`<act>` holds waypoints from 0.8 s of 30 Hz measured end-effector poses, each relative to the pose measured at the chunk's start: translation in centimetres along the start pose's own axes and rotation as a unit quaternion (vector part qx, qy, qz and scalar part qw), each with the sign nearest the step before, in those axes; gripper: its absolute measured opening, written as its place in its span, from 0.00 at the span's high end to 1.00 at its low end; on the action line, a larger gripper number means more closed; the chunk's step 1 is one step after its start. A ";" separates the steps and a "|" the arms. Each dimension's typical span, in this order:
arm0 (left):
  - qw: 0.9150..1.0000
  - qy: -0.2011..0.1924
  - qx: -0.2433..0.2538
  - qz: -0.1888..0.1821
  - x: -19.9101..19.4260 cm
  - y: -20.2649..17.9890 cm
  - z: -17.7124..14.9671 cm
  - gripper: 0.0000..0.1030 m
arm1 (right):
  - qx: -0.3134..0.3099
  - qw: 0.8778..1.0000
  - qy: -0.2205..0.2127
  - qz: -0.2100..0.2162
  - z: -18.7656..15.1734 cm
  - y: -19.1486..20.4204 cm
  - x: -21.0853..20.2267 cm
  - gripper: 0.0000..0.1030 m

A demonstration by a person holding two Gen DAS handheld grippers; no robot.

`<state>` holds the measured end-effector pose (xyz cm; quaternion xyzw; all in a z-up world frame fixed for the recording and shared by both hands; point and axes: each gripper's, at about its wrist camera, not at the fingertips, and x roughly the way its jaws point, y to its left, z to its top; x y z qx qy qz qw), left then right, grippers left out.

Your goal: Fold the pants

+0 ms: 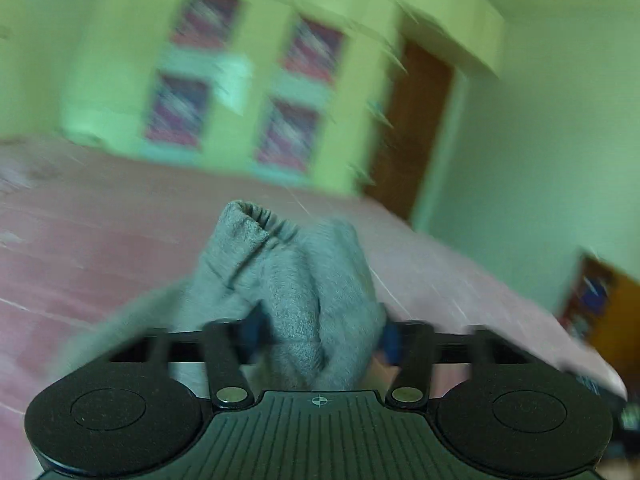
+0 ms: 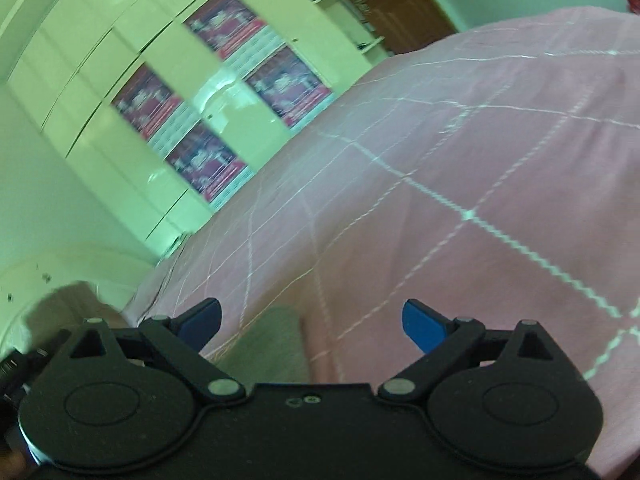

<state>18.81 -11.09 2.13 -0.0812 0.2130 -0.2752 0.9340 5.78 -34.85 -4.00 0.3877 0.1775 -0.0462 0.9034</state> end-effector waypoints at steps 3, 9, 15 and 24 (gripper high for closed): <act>0.999 0.038 0.036 -0.006 0.6 -3.4 -2.3 0.00 | 0.040 0.999 0.002 0.014 0.8 -1.4 0.5 0.10; 0.997 0.031 0.029 0.061 -6.9 0.3 -3.6 0.00 | 0.076 0.988 0.074 0.109 -0.2 -0.6 2.8 0.12; 0.988 0.068 0.041 0.130 -15.0 6.0 -7.5 0.00 | 0.083 0.970 0.181 0.142 -2.2 1.5 5.3 0.24; 0.977 0.113 0.029 0.177 -16.2 7.8 -9.7 0.00 | 0.038 0.973 0.209 0.094 -3.5 4.8 7.8 0.25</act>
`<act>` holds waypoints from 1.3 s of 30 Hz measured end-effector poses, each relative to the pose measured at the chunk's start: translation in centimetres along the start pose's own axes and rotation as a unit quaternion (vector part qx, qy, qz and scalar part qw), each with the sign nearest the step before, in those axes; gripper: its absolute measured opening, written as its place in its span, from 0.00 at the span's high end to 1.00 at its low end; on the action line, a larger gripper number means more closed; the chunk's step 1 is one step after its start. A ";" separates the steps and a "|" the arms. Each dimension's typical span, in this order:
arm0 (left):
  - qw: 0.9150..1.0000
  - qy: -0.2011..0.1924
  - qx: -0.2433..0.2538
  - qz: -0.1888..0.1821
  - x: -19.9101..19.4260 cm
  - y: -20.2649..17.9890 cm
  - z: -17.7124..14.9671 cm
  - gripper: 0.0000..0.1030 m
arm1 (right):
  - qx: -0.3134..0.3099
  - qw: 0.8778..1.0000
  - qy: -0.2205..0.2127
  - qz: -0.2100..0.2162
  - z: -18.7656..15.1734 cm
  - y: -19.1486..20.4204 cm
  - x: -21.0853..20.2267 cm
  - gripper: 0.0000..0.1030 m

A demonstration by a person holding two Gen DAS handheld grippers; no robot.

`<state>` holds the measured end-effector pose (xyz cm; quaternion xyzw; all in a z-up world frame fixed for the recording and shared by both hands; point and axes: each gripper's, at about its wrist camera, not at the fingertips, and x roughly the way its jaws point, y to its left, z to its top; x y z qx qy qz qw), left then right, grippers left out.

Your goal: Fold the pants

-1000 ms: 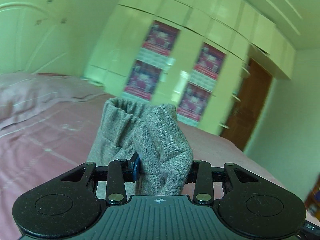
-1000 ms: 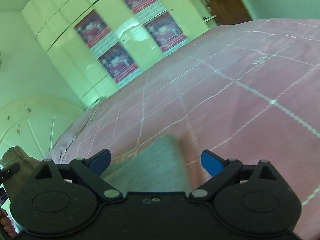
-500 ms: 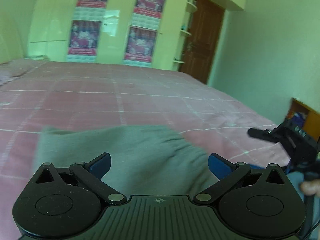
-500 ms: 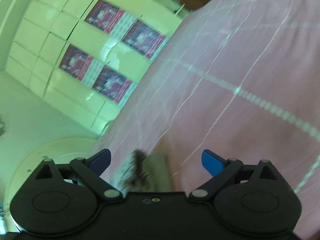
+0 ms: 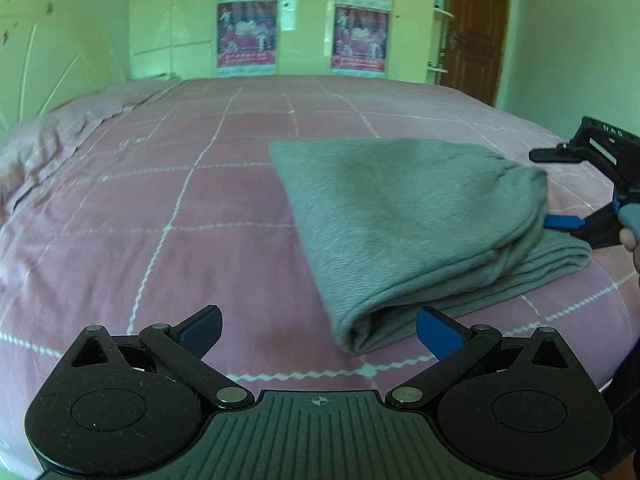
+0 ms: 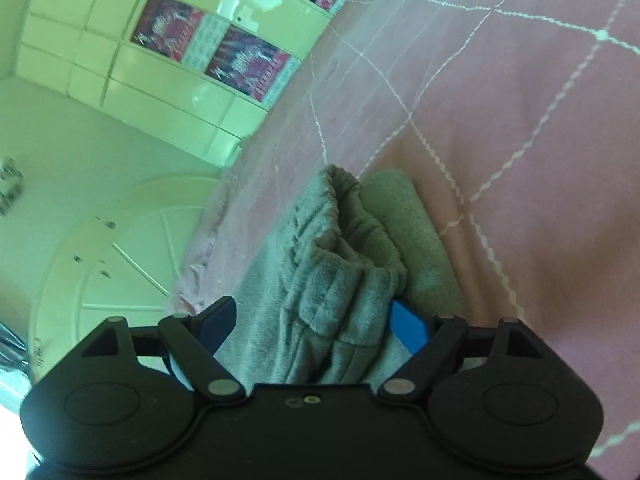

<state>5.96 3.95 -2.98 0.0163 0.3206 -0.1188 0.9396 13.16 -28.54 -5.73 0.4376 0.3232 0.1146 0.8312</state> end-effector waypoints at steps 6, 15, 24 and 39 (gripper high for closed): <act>0.999 0.008 -0.036 0.020 3.3 0.1 0.3 0.00 | -0.036 0.999 -0.004 -0.038 -0.7 1.4 0.9 0.38; 0.995 0.006 -0.072 0.066 4.9 1.2 -0.9 0.00 | -0.059 0.998 -0.005 -0.038 -0.3 4.5 0.7 0.66; 0.994 0.003 -0.084 0.064 5.2 1.3 -0.9 0.00 | -0.063 0.997 -0.049 -0.006 -2.1 3.7 -5.0 0.77; 0.995 0.014 -0.093 0.040 4.8 2.1 -0.6 0.00 | 0.055 0.998 -0.028 -0.014 -3.3 -3.3 -6.0 0.72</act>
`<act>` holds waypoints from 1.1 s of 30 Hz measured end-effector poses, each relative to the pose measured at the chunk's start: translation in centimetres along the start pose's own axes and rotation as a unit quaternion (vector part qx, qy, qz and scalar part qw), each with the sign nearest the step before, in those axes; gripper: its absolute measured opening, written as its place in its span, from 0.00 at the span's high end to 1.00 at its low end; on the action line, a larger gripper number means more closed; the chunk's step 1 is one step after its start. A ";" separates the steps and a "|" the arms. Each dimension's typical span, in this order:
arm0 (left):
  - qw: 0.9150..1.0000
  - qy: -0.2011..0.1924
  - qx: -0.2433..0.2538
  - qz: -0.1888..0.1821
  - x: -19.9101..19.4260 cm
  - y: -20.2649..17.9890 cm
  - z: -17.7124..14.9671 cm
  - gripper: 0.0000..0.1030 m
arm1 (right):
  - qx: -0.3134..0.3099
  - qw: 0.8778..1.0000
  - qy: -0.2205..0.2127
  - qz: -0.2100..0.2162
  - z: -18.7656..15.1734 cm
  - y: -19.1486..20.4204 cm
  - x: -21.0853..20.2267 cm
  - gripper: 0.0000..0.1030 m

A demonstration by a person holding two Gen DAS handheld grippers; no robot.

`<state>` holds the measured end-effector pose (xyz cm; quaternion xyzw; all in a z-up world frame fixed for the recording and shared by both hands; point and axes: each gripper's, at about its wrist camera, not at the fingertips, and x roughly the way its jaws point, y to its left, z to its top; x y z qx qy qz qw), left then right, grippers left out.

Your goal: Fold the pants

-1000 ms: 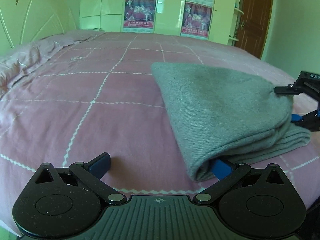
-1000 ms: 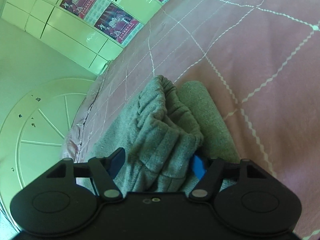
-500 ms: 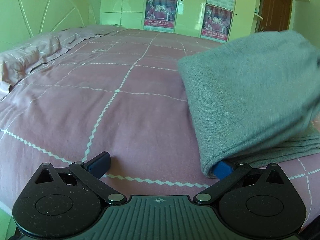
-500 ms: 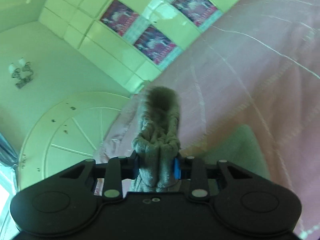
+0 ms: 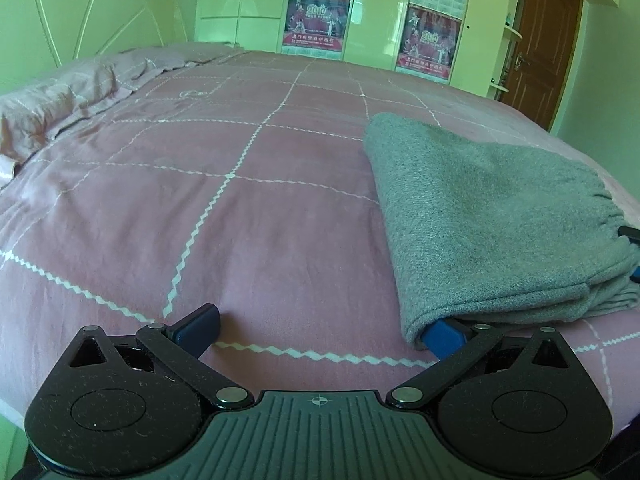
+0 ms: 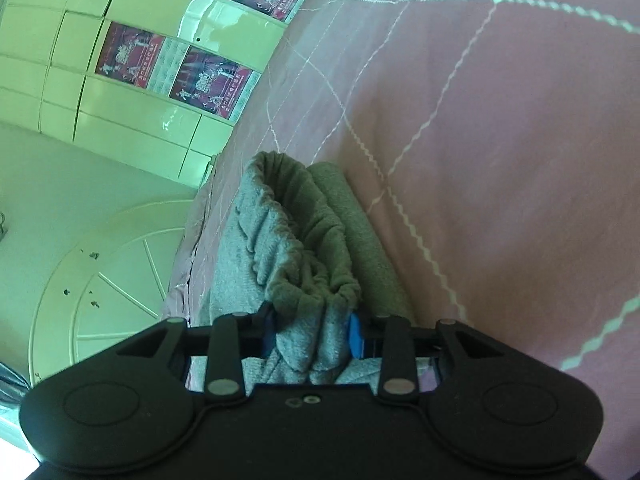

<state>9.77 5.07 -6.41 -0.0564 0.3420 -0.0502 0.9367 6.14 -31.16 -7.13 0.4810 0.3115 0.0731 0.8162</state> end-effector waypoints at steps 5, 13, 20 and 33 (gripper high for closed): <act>0.999 0.012 -0.030 0.017 -1.5 2.1 0.0 0.00 | -0.044 0.998 -0.029 -0.031 1.0 1.3 -2.2 0.51; 0.990 -0.005 -0.123 -0.076 -0.5 5.4 3.1 0.00 | -0.071 0.997 -0.019 -0.021 3.3 1.1 -1.6 0.21; 0.960 0.068 -0.188 -0.197 8.3 2.8 6.6 0.00 | -0.100 0.993 0.058 -0.018 3.8 1.4 3.1 0.19; 0.953 0.107 -0.168 -0.226 14.7 0.5 7.9 0.00 | -0.087 0.991 0.102 0.029 5.7 1.1 5.6 0.05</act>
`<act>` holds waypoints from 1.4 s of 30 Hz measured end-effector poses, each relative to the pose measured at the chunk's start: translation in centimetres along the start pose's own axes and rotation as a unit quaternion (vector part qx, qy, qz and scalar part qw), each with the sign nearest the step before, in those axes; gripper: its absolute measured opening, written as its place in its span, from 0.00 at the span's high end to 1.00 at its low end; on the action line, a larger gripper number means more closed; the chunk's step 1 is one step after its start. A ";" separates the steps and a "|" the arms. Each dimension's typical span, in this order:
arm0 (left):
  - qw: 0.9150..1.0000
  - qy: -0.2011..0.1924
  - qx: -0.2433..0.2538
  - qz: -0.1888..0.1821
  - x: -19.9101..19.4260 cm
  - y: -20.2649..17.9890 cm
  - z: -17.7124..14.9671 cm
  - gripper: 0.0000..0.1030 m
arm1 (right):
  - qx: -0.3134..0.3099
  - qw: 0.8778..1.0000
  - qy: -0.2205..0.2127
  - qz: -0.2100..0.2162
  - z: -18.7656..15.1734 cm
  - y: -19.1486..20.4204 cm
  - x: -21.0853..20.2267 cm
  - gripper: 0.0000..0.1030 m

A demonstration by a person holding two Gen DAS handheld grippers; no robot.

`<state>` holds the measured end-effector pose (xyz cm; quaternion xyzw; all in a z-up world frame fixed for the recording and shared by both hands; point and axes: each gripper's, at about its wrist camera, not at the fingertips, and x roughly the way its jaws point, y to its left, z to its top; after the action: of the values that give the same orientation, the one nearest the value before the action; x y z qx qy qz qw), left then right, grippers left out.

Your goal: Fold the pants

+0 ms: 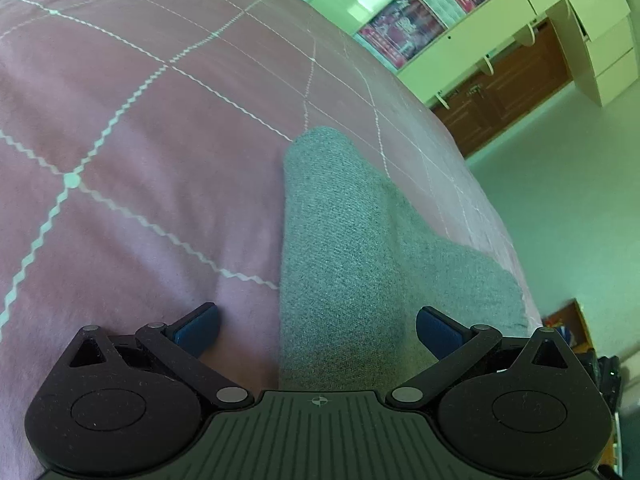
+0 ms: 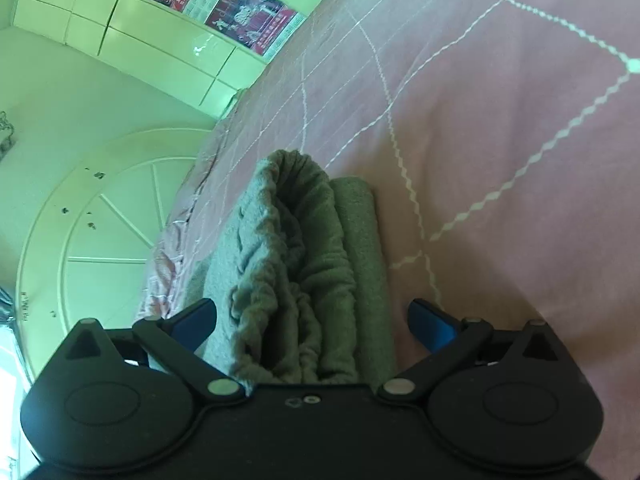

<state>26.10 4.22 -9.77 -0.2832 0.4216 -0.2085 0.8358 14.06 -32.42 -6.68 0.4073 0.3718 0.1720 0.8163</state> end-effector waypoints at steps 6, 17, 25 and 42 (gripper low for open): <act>1.000 0.021 0.015 -0.010 1.6 0.3 1.3 0.00 | 0.002 1.000 0.008 0.012 0.7 -0.3 0.2 0.27; 0.998 0.039 0.056 0.002 2.8 -1.6 2.1 0.24 | -0.020 1.000 0.018 0.011 0.9 0.2 0.6 0.24; 0.996 0.057 0.051 -0.044 3.9 -1.7 2.5 0.24 | -0.029 0.999 0.023 0.007 0.9 0.7 1.1 0.18; 0.980 0.060 -0.111 -0.157 7.8 1.6 0.9 0.66 | -0.054 0.995 0.080 -0.013 2.4 1.9 3.0 0.53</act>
<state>31.40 1.09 -14.92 -0.4236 0.4421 -0.3056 0.7292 17.87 -30.79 -5.58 0.3426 0.4315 0.2137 0.8067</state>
